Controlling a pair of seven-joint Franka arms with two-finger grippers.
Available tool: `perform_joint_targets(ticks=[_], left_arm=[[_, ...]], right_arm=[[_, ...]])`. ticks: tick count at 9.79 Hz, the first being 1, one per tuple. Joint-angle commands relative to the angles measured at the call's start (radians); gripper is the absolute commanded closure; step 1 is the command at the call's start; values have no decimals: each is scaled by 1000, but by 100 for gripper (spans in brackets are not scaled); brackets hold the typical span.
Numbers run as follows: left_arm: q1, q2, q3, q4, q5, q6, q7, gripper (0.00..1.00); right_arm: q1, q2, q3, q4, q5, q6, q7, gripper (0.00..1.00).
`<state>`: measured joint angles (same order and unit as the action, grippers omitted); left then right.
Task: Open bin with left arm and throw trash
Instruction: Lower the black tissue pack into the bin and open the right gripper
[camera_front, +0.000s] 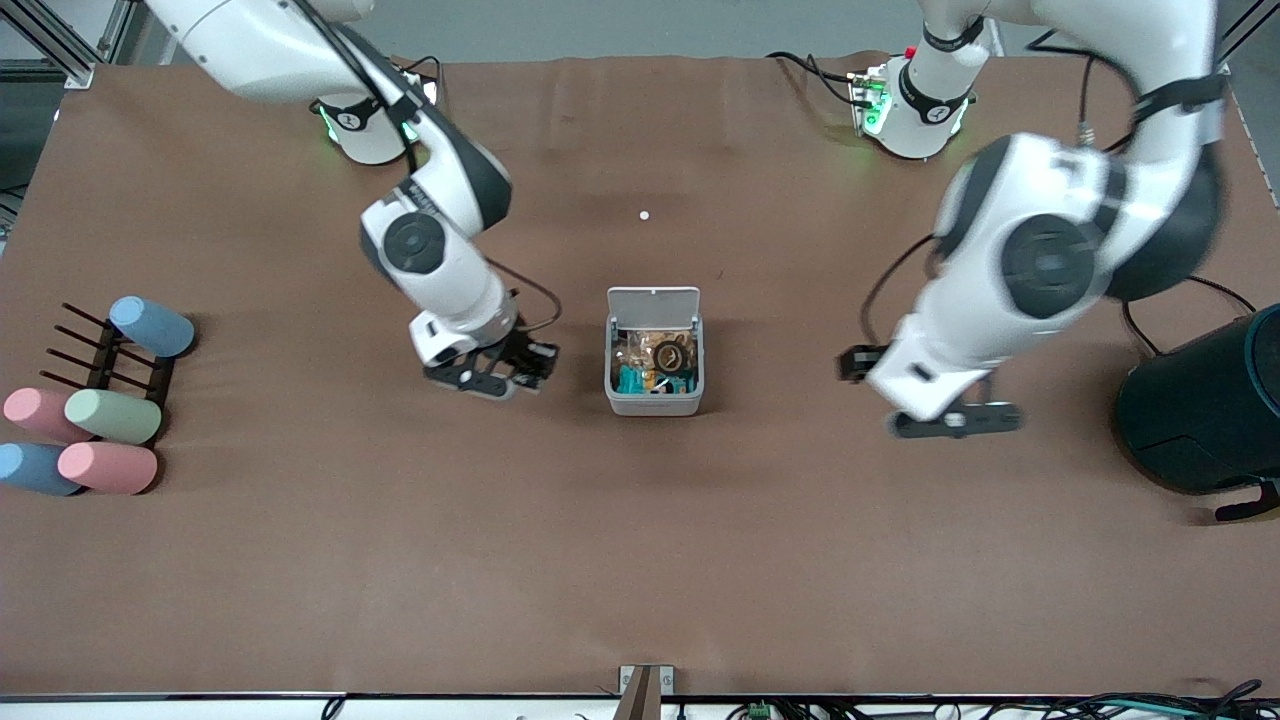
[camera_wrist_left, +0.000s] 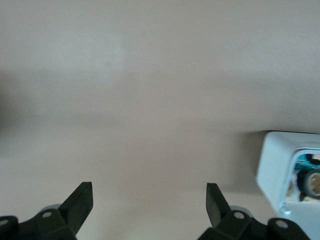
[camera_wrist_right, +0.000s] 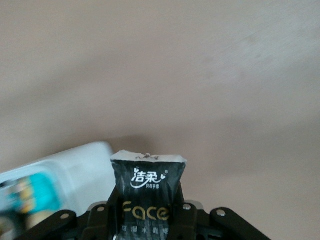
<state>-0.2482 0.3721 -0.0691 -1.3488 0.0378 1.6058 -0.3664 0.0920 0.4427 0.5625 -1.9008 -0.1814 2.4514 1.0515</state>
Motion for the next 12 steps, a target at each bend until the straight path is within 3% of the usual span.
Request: perform_joint_targets(ticks=[1,4,6,9,10,11,12], left_arm=[[82,-105,-14,-27,11,-72,65,0],[159,-192,-9,-27,-22,-116,79,0],[226,-200,-14,-24,-75,-154,81,0],[225,-245,-5,-27,-75,-162,118,0],[221,-258,-1,-32,-76,-165,119,0],[199,-274,17,-45,-76,-187,119,0],[158,-300,59,-67,-76,-199,119,0]], right_arm=[[78,39,-6,103,8,-19,76,59],[176,161,-15,241,-6,-19,122,59],[192,183,-18,255,-9,-22,122,59],[206,183,-39,252,-13,-23,121,52],[207,183,-44,250,-13,-23,122,33],[207,183,-44,250,-13,-22,124,3],[207,182,-44,250,-13,-23,122,0]])
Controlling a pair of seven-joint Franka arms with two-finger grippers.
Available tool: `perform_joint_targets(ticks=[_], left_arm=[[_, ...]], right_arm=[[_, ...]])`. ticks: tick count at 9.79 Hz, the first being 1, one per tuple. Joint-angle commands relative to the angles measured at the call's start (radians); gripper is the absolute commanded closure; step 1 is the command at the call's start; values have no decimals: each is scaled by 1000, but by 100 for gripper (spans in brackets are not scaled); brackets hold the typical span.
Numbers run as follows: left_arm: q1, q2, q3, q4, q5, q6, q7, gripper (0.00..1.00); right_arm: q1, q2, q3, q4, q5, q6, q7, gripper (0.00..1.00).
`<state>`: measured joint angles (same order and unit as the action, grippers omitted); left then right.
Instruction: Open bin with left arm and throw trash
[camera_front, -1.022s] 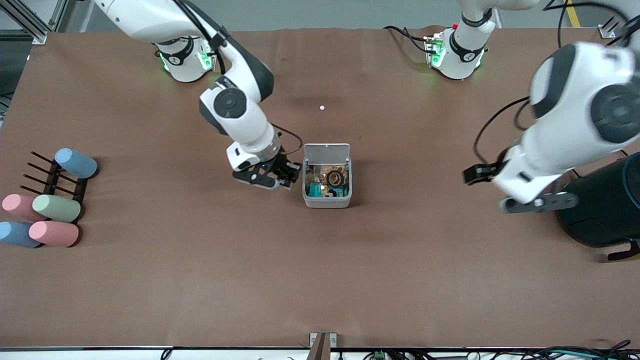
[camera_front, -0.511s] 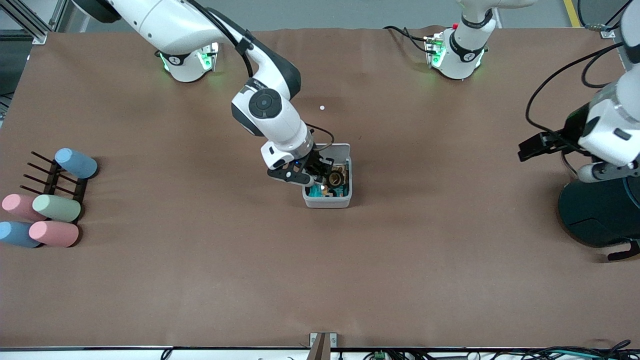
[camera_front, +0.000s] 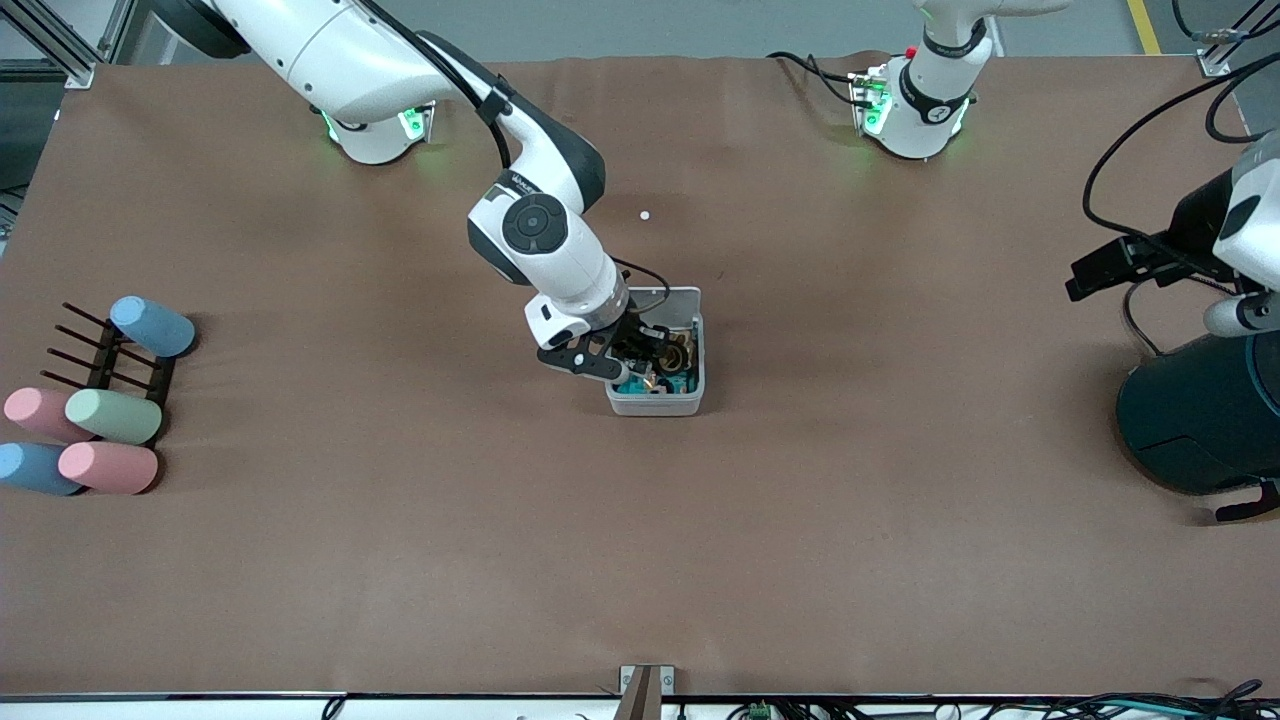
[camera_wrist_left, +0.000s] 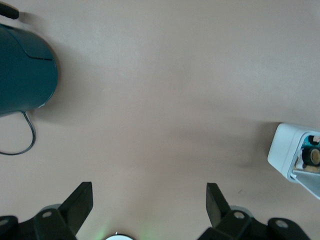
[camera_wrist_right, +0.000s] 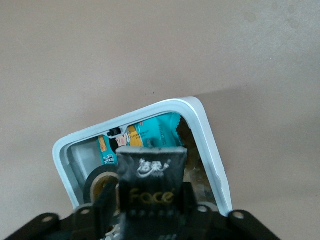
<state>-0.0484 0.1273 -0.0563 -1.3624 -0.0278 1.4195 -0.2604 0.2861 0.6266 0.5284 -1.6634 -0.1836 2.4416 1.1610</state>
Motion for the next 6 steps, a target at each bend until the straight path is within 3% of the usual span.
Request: perform_joint_targets(ticks=[1,3,6], left_arm=[[-53,-84,52,-82,-11,-14,13,0],[-73,-150,53,-145,-9,-14,10,0],[-88,-160,79,-158,0,-2,13,0]], right_arm=[[12,-4,-10,13,-11,-13,12,0],[-31,-22,-8,17,-11,-64,-20,0],[-152,-111,-8,17,-13,-318,-272,0]])
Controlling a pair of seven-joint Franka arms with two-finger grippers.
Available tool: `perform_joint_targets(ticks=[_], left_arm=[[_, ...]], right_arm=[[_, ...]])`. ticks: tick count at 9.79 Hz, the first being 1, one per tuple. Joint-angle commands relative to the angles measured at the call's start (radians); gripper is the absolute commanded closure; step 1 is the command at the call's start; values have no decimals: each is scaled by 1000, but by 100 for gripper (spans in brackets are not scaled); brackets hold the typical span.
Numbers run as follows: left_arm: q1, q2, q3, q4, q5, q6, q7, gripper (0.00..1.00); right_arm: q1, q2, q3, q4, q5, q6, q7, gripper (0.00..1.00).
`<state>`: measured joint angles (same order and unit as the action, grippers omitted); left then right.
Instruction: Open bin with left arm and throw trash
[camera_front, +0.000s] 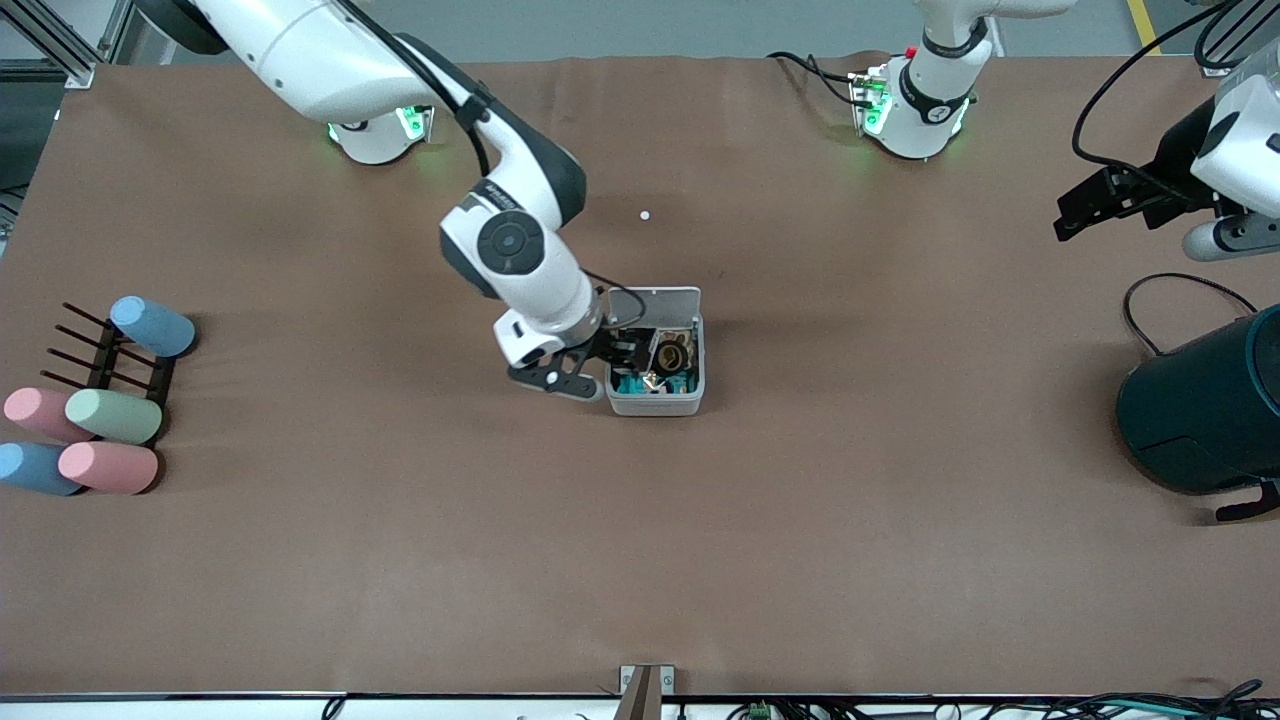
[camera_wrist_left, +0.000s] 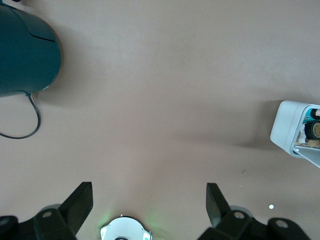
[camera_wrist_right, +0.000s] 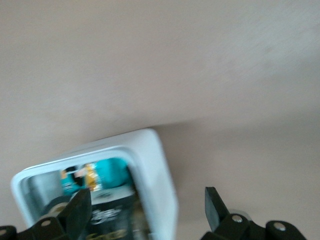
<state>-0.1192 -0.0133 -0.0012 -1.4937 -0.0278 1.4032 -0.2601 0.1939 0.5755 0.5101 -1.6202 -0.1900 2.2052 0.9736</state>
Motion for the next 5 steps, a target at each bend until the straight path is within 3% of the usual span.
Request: perform_joint_targets(ticks=[1,3,5], left_arm=[[-17,-16,30,-23,-1,17,30,0],[-19,-14,47,-17,-6,17,48,0],[85,-10,-12,-16,-9,17,67,0]], right_arm=[[-112,-87,10,-26,-6,-167,-177,0],[-235,-168,8,-30,3,-304,-443,0],[-234,-265,-135,-7,18,-485,-593,0]])
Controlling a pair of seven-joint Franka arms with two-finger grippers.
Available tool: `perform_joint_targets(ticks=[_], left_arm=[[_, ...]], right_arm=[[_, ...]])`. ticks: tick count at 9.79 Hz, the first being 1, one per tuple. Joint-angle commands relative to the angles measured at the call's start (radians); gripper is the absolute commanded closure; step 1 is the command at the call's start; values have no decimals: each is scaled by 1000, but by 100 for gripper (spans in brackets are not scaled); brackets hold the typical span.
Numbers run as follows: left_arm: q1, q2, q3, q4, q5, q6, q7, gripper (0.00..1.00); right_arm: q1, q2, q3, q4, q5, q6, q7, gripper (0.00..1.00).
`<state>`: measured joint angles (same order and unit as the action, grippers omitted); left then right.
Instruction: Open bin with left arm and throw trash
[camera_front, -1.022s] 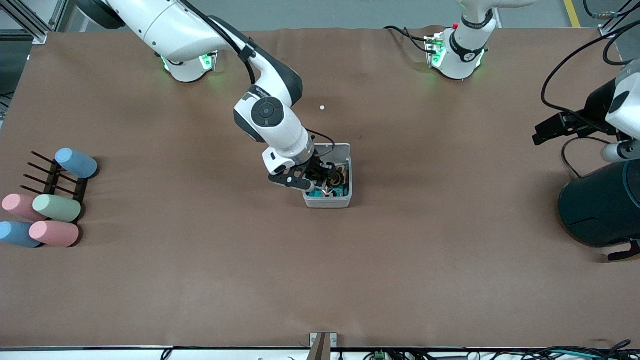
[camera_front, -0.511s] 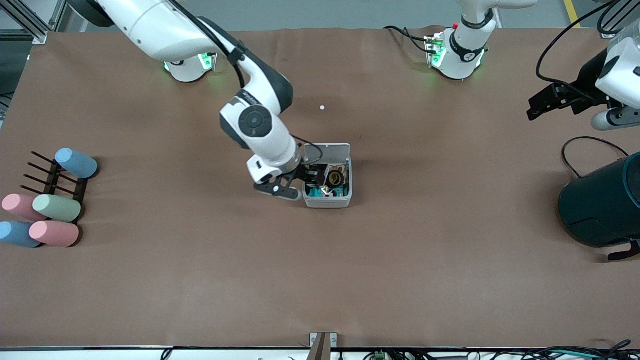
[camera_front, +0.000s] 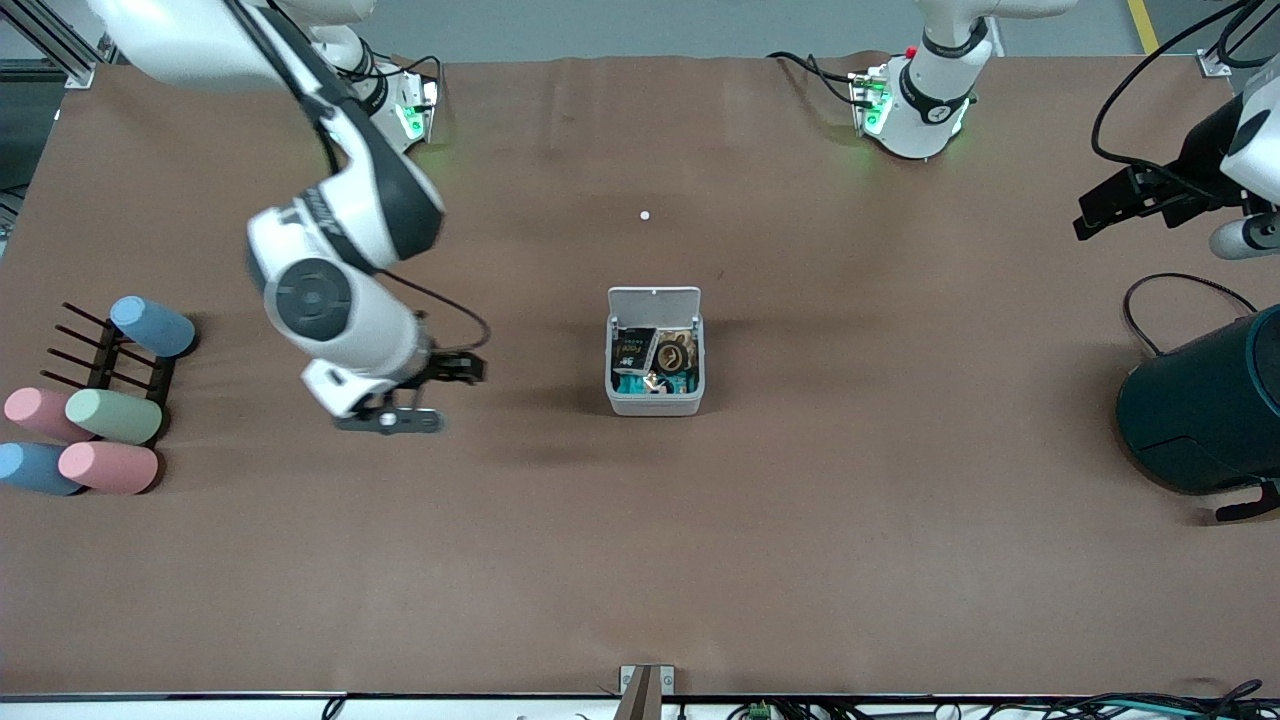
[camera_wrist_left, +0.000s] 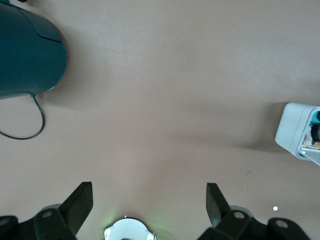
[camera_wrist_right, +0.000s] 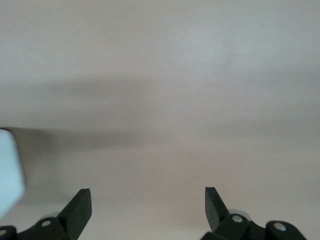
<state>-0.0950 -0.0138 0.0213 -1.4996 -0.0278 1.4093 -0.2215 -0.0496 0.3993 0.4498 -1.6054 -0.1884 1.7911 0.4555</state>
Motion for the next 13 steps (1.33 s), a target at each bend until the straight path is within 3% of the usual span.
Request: perform_joint_targets(ticks=[1,4,6,8,10,13], left_arm=[[95,-8,-75,2,-6,10,33,0],[92,-12,-77,13,6,10,60,0],[92,-12,-67,38,40,11,216,0],[87,-12,-72,38,56,11,221,0],[87,-9,-70,39,49,10,215,0],[81,-9,-70,39,49,10,142,0]], right_arm=[[11,-129,-130,-18,18,-128,-156,0],[5,-258,-313,-8,108,-180,-436,0],[25,-293,-434,39,202,-209,-480,0],[33,-295,-463,132,182,-287,-477,0],[77,-300,-552,174,185,-292,-482,0],[68,-344,-566,170,199,-291,-477,0]])
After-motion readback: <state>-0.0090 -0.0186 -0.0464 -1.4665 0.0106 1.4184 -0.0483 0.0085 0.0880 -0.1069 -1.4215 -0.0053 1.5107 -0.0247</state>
